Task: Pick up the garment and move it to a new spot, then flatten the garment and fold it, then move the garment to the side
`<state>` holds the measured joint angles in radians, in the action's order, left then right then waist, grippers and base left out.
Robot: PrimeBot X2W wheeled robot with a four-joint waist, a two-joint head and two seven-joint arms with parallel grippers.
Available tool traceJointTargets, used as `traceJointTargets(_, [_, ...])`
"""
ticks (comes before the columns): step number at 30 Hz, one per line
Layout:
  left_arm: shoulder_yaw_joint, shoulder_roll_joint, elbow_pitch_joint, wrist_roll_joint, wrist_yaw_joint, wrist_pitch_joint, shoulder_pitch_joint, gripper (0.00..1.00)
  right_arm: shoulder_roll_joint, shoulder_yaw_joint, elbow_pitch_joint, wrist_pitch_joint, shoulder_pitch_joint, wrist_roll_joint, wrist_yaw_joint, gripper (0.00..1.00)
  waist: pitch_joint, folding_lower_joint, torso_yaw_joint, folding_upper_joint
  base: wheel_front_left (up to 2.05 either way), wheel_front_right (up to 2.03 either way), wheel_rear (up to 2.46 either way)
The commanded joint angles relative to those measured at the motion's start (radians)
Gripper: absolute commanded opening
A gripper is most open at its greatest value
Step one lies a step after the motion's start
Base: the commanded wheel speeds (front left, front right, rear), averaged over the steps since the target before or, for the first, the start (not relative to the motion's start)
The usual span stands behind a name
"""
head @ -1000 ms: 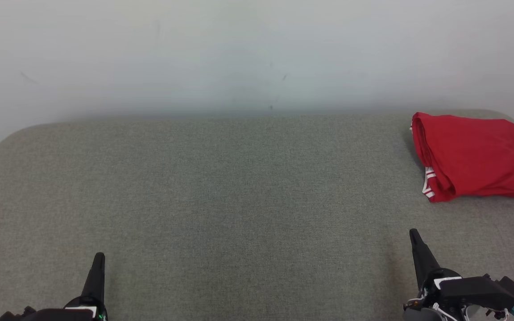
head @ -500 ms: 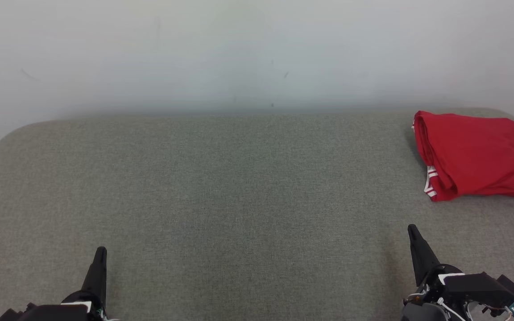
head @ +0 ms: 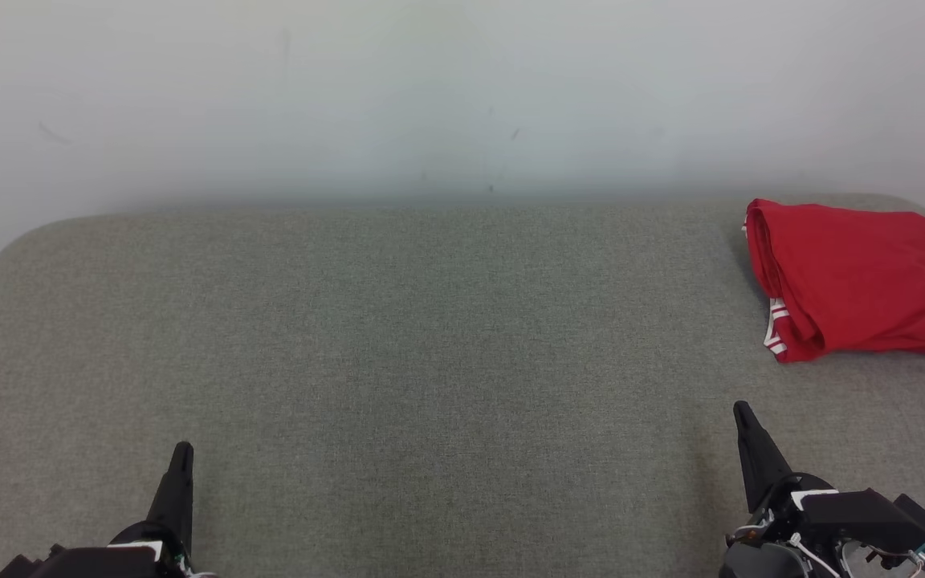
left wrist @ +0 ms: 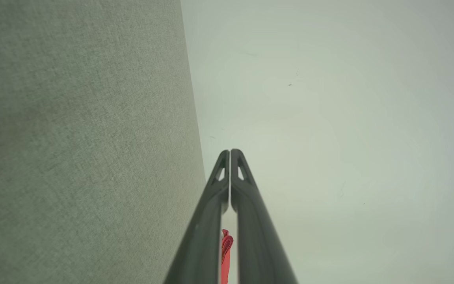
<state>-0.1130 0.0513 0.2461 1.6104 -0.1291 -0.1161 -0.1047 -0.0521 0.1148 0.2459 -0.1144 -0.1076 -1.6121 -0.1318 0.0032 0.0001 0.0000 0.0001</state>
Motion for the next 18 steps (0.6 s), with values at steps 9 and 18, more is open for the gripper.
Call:
traceJointTargets(9, [-0.003,-0.002,0.0,0.004,-0.003,0.0,-0.01,0.0,0.004,0.0,-0.002,-0.003,-0.003,-0.001,0.002,0.0,0.0,-0.0001,0.0,-0.0001,0.0,0.0,0.0])
traceJointTargets(18, [-0.003,-0.002,0.0,0.004,-0.003,0.0,-0.01,0.0,0.004,0.0,-0.002,-0.003,-0.003,-0.002,0.002,0.0,0.0,-0.0001,0.0,-0.0001,0.0,0.0,0.0])
